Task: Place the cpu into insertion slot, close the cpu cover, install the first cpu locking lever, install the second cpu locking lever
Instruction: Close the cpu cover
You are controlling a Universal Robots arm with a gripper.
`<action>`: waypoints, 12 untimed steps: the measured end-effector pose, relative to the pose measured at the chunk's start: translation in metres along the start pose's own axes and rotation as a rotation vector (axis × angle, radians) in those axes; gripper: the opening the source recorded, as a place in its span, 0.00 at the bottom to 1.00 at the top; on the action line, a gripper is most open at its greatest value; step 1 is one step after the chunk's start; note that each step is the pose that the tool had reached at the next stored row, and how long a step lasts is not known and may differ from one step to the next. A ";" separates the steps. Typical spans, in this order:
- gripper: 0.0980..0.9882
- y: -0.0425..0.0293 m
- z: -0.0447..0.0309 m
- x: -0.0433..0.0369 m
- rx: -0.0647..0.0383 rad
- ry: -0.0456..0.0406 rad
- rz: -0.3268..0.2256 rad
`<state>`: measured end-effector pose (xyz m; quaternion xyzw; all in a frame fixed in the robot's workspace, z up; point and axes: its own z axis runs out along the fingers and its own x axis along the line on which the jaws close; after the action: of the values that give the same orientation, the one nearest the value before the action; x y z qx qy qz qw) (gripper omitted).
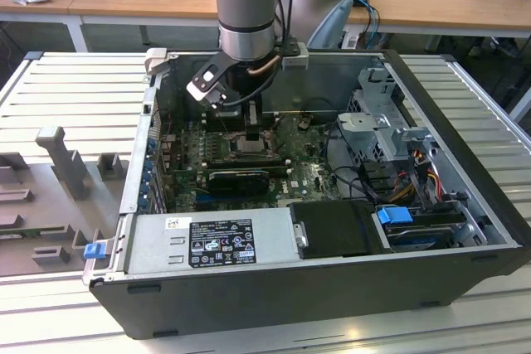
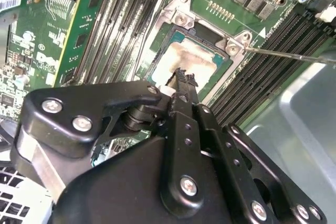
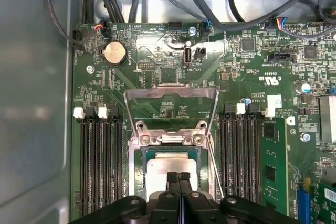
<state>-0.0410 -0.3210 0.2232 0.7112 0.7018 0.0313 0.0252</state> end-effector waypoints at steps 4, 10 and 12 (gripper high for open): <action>0.01 0.0041 -0.0061 0.0001 0.004 -0.0001 0.000; 0.01 0.0048 -0.0148 0.0001 0.004 -0.0001 0.000; 0.01 0.0050 -0.0166 0.0002 0.003 0.0002 0.000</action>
<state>-0.0373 -0.3210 0.2401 0.7112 0.7019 0.0302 0.0239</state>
